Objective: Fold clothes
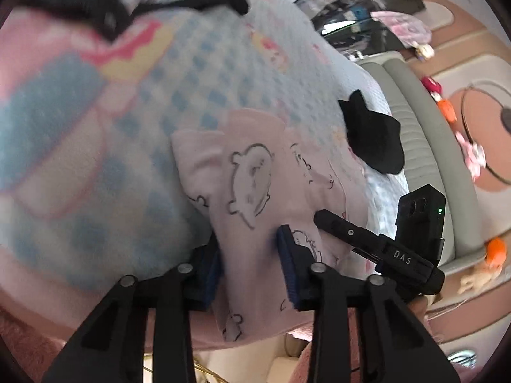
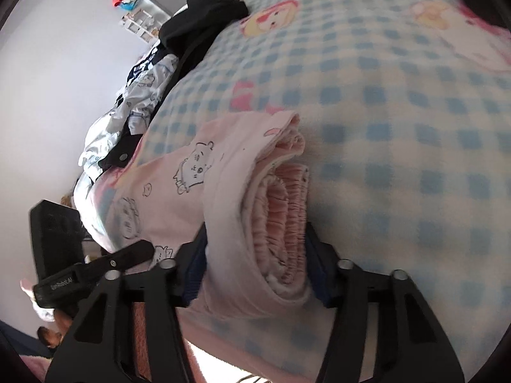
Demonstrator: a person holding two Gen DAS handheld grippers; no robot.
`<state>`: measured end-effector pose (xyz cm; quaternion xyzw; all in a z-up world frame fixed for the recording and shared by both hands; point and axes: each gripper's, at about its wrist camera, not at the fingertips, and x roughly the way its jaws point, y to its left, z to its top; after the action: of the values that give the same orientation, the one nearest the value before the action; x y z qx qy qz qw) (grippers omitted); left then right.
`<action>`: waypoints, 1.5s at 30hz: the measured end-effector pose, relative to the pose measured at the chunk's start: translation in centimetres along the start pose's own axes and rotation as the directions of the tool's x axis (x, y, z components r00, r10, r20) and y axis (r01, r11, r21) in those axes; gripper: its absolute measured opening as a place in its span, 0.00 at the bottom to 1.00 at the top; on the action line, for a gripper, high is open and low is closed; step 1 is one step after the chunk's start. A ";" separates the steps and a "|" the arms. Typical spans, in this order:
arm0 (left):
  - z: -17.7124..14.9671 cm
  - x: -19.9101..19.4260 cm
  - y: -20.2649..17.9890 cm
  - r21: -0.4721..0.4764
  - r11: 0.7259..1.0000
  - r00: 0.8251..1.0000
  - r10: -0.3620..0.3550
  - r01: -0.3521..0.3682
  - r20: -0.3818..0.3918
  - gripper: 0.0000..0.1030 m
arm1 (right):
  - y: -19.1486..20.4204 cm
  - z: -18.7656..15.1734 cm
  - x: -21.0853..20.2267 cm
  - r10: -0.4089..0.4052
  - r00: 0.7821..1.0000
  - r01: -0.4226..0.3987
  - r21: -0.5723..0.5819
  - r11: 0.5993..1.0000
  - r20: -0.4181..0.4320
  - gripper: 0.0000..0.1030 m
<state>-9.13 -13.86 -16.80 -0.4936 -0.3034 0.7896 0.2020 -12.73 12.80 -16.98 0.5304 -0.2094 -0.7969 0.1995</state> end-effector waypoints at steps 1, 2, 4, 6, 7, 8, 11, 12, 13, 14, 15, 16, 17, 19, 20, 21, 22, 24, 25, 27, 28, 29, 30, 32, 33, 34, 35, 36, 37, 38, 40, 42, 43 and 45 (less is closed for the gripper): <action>-0.2 -0.4 -0.4 0.015 1.000 1.000 -0.003 0.003 0.005 0.32 | 0.1 -0.3 -0.6 0.006 1.000 -0.006 0.005 1.000 0.008 0.47; -0.3 -0.4 -0.6 0.023 1.000 1.000 -0.006 0.006 0.004 0.32 | 0.2 -0.6 -1.0 0.003 1.000 -0.003 0.005 1.000 0.009 0.47; -0.1 0.7 -0.3 0.013 1.000 1.000 0.011 -0.010 -0.022 0.36 | 0.4 -0.9 -0.9 -0.015 1.000 0.015 -0.001 1.000 -0.011 0.51; 0.3 2.1 0.1 -0.002 0.999 0.998 0.035 -0.035 -0.050 0.41 | 0.1 -1.0 0.6 -0.040 0.997 0.039 -0.007 0.999 -0.060 0.55; 0.3 2.1 -0.2 0.005 0.999 0.998 0.051 -0.051 -0.041 0.38 | 0.0 -1.0 1.4 -0.047 0.996 0.047 -0.006 0.999 -0.078 0.55; 0.3 2.1 -0.5 0.012 0.998 0.997 0.068 -0.067 -0.033 0.35 | 0.0 -1.0 1.5 -0.065 0.995 0.064 -0.013 0.998 -0.074 0.52; 0.2 0.9 -2.9 0.068 0.993 0.996 0.093 -0.094 0.014 0.25 | 1.4 -1.0 -0.4 -0.099 0.995 0.097 -0.063 0.993 -0.025 0.45; 0.3 0.7 -3.8 0.088 0.991 0.995 0.097 -0.098 0.015 0.24 | 1.9 -1.0 -1.3 -0.106 0.994 0.106 -0.081 0.991 -0.005 0.44; 0.4 0.4 -4.7 0.108 0.989 0.995 0.101 -0.102 0.017 0.23 | 2.2 -1.1 -2.1 -0.106 0.994 0.107 -0.086 0.991 0.012 0.44; 0.5 0.2 -5.6 0.125 0.987 0.995 0.101 -0.102 0.016 0.23 | 2.0 -1.2 -3.2 -0.097 0.995 0.099 -0.069 0.993 0.032 0.43; 0.5 0.2 -6.4 0.136 0.986 0.996 0.094 -0.094 0.010 0.23 | 1.8 -1.4 -4.3 -0.088 0.995 0.090 -0.049 0.995 0.052 0.43; 0.6 0.4 -7.2 0.147 0.986 0.996 0.085 -0.084 0.003 0.23 | 1.5 -1.5 -5.4 -0.079 0.994 0.081 -0.029 0.996 0.072 0.43; 0.6 0.7 -8.1 0.163 0.984 0.997 0.075 -0.074 -0.003 0.23 | 1.0 -1.6 -6.7 -0.071 0.993 0.071 0.001 0.997 0.093 0.43; 0.6 1.6 -10.6 0.208 0.977 0.998 0.055 -0.051 -0.017 0.23 | -0.3 -1.7 -9.0 -0.069 0.989 0.064 0.041 0.997 0.129 0.43; 0.6 2.1 -11.5 0.222 0.974 0.999 0.046 -0.039 -0.025 0.23 | -1.0 -1.7 -10.4 -0.077 0.986 0.069 0.058 0.996 0.148 0.43; 0.8 2.7 -12.5 0.236 0.971 0.999 0.036 -0.026 -0.038 0.23 | -1.7 -1.6 -11.7 -0.086 0.982 0.075 0.076 0.994 0.167 0.43; 0.9 3.5 -13.6 0.250 0.968 0.998 0.028 -0.013 -0.054 0.23 | -2.4 -1.6 -12.9 -0.096 0.979 0.080 0.089 0.993 0.182 0.43; 1.4 5.3 -16.3 0.279 0.960 0.997 0.015 0.008 -0.081 0.23 | -4.0 -1.1 -15.6 -0.114 0.971 0.091 0.115 0.989 0.212 0.43; 1.6 6.0 -17.5 0.296 0.955 0.996 0.008 0.018 -0.087 0.23 | -4.7 -0.7 -16.7 -0.122 0.967 0.096 0.122 0.988 0.224 0.43; 2.4 8.0 -20.8 0.326 0.944 0.995 -0.015 0.048 -0.103 0.23 | -6.0 0.6 -19.0 -0.154 0.956 0.123 0.137 0.983 0.251 0.43; 2.8 8.8 -22.1 0.338 0.939 0.994 -0.027 0.062 -0.108 0.23 | -6.4 1.3 -19.9 -0.170 0.950 0.136 0.142 0.980 0.261 0.43; 3.4 9.8 -23.8 0.349 0.934 0.993 -0.040 0.078 -0.115 0.23 | -7.2 2.4 -21.3 -0.185 0.944 0.149 0.146 0.978 0.274 0.43; 4.1 11.1 -25.7 0.359 0.929 0.991 -0.053 0.094 -0.121 0.23 | -8.0 3.5 -22.7 -0.202 0.936 0.164 0.152 0.975 0.288 0.43; 5.8 13.0 -28.6 0.371 0.921 0.989 -0.078 0.120 -0.127 0.23 | -9.3 6.1 -25.0 -0.235 0.920 0.194 0.156 0.968 0.313 0.43; 6.8 14.1 -30.2 0.376 0.917 0.988 -0.090 0.132 -0.128 0.23 | -10.0 7.4 -26.2 -0.251 0.912 0.209 0.158 0.965 0.325 0.43; 7.6 14.8 -31.7 0.382 0.914 0.987 -0.096 0.139 -0.128 0.23 | -10.7 8.7 -27.2 -0.262 0.904 0.219 0.161 0.962 0.338 0.43; 8.4 15.6 -33.2 0.392 0.909 0.987 -0.101 0.144 -0.127 0.23 | -11.3 10.1 -28.3 -0.273 0.896 0.228 0.164 0.960 0.350 0.43; 9.4 16.6 -34.7 0.401 0.904 0.987 -0.105 0.146 -0.124 0.23 | -11.8 11.3 -29.1 -0.285 0.889 0.240 0.166 0.957 0.360 0.43; 10.4 17.5 -36.2 0.409 0.900 0.987 -0.107 0.148 -0.121 0.23 | -12.3 12.4 -29.9 -0.297 0.881 0.252 0.167 0.953 0.369 0.43; 11.4 18.2 -37.5 0.417 0.897 0.987 -0.108 0.148 -0.119 0.23 | -13.0 14.2 -30.8 -0.310 0.873 0.265 0.167 0.950 0.377 0.43; 13.6 19.9 -40.1 0.434 0.889 0.988 -0.108 0.145 -0.108 0.23 | -14.2 16.9 -32.1 -0.322 0.863 0.280 0.162 0.946 0.389 0.43; 15.9 21.9 -42.5 0.439 0.886 0.988 -0.116 0.148 -0.099 0.23 | -15.9 20.1 -33.3 -0.336 0.849 0.292 0.168 0.941 0.408 0.43; 17.1 23.0 -43.6 0.438 0.886 0.988 -0.122 0.151 -0.095 0.23 | -16.7 21.5 -33.7 -0.340 0.844 0.297 0.167 0.940 0.415 0.43; 19.5 25.6 -45.3 0.430 0.889 0.987 -0.139 0.159 -0.077 0.23 | -18.5 24.3 -34.3 -0.345 0.836 0.302 0.166 0.939 0.428 0.43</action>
<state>-36.84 29.79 3.53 -0.4287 -0.1522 0.8083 0.3737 -24.76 49.67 7.56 0.3675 -0.1936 -0.9095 -0.0166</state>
